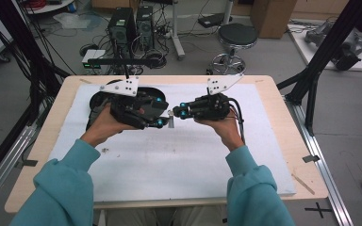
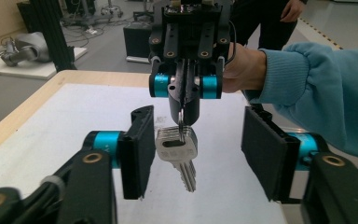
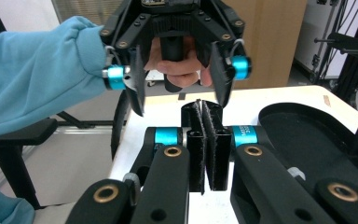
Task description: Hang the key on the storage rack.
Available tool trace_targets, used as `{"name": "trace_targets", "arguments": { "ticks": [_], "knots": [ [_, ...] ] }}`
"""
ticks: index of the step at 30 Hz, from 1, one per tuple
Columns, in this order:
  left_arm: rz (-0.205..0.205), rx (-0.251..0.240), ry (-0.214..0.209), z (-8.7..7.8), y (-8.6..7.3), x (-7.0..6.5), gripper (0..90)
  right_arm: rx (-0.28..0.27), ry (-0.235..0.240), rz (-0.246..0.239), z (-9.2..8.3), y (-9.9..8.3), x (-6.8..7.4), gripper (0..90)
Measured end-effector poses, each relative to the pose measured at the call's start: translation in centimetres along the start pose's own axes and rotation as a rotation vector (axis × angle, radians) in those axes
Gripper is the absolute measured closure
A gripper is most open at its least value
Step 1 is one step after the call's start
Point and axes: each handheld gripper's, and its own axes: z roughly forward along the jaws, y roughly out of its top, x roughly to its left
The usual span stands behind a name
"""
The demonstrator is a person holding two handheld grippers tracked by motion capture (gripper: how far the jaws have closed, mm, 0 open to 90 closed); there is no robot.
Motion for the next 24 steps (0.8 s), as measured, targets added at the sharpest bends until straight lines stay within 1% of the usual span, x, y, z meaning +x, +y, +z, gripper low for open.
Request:
{"name": "trace_targets", "arguments": {
  "ticks": [1, 2, 6, 7, 8, 10, 12, 14, 17, 21, 23, 24],
  "knots": [
    [-0.008, -0.003, 0.000, 0.01, -0.02, 0.00, 46.8, 0.001, -0.001, -0.002, -0.03, 0.01, 0.00, 88.9],
    [-0.010, -0.002, -0.005, -0.03, -0.01, 0.02, 49.6, -0.002, 0.000, 0.000, -0.03, 0.01, 0.01, 88.9],
    [-0.018, 0.001, -0.004, -0.12, -0.02, 0.11, 55.4, 0.002, 0.004, -0.004, 0.00, 0.00, -0.01, 88.9],
    [-0.027, 0.007, 0.005, -0.10, -0.03, 0.12, 56.3, 0.001, 0.004, -0.007, 0.02, 0.01, 0.00, 88.9],
    [-0.032, 0.014, 0.006, -0.13, -0.06, 0.18, 58.4, 0.000, 0.006, -0.006, 0.02, 0.01, 0.01, 88.9],
    [-0.047, 0.021, 0.007, -0.06, -0.12, 0.24, 59.8, -0.004, 0.008, -0.005, 0.01, 0.01, -0.01, 88.9],
    [-0.045, 0.026, 0.006, -0.02, -0.14, 0.30, 60.9, -0.006, 0.010, 0.000, 0.03, -0.01, -0.02, 88.9],
    [-0.043, 0.021, 0.007, 0.01, -0.12, 0.30, 62.7, -0.004, 0.009, -0.003, 0.09, -0.03, -0.06, 88.9],
    [-0.054, 0.029, 0.003, 0.10, -0.16, 0.29, 65.6, -0.005, 0.011, -0.004, 0.16, -0.04, -0.08, 88.9],
    [-0.054, 0.030, 0.000, 0.11, -0.15, 0.28, 68.3, -0.001, 0.012, -0.005, 0.18, -0.03, -0.04, 88.9],
    [-0.059, 0.037, -0.002, 0.13, -0.15, 0.28, 69.9, 0.001, 0.012, -0.006, 0.17, -0.02, -0.02, 88.9],
    [-0.055, 0.042, -0.004, 0.17, -0.18, 0.29, 70.4, -0.001, 0.016, -0.004, 0.16, -0.02, -0.02, 88.9]
  ]
}}
